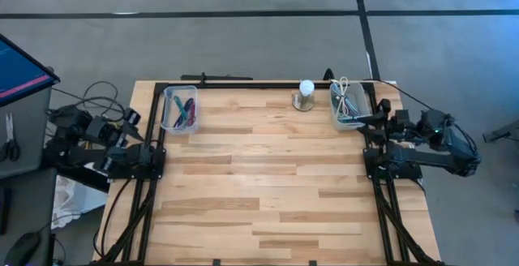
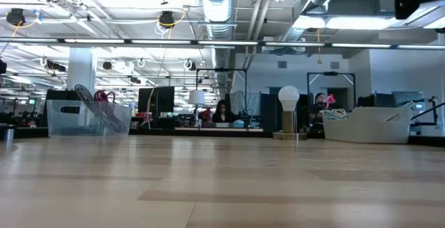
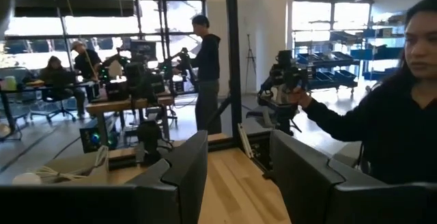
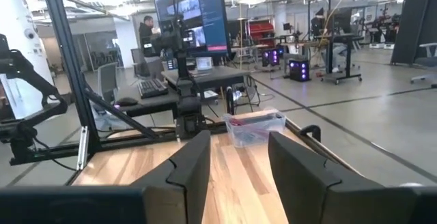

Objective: Pick & Place USB Port
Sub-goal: Return to Home Position

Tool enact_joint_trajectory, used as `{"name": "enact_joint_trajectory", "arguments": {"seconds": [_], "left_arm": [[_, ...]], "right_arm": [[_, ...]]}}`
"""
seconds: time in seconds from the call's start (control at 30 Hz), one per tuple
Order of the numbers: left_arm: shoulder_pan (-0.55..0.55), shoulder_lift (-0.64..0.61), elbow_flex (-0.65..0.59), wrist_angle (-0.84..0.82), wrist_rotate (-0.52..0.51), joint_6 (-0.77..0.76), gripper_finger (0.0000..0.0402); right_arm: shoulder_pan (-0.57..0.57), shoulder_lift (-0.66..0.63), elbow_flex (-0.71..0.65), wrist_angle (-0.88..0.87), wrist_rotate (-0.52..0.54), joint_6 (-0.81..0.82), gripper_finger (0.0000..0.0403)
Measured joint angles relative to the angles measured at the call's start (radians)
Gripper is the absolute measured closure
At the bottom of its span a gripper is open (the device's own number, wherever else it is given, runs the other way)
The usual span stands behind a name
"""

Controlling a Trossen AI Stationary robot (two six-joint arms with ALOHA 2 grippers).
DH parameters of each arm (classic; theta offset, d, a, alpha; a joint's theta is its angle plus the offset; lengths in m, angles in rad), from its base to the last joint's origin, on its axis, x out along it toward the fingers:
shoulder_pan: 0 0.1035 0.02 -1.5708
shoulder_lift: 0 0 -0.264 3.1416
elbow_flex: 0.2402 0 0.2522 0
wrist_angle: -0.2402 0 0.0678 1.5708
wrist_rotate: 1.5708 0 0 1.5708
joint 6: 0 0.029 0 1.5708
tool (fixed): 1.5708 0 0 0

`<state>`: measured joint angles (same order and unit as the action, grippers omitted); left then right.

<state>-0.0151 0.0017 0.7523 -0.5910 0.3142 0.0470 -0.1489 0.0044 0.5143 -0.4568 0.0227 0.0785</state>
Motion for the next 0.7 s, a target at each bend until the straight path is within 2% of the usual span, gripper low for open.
{"name": "enact_joint_trajectory", "arguments": {"seconds": [0.13,0.33,0.7], "left_arm": [[0.0,-0.001,-0.078,0.068,0.042,0.005,0.0242],[0.0,-0.002,-0.217,0.175,0.046,0.008,0.0242],[0.0,-0.002,-0.44,0.408,0.1,0.004,0.0242]], "right_arm": [[0.001,0.0,-0.049,0.052,-0.004,-0.004,0.0263],[0.007,0.0,-0.093,0.097,-0.028,-0.01,0.0266],[0.073,0.0,-0.204,0.227,-0.052,-0.045,0.0263]]}}
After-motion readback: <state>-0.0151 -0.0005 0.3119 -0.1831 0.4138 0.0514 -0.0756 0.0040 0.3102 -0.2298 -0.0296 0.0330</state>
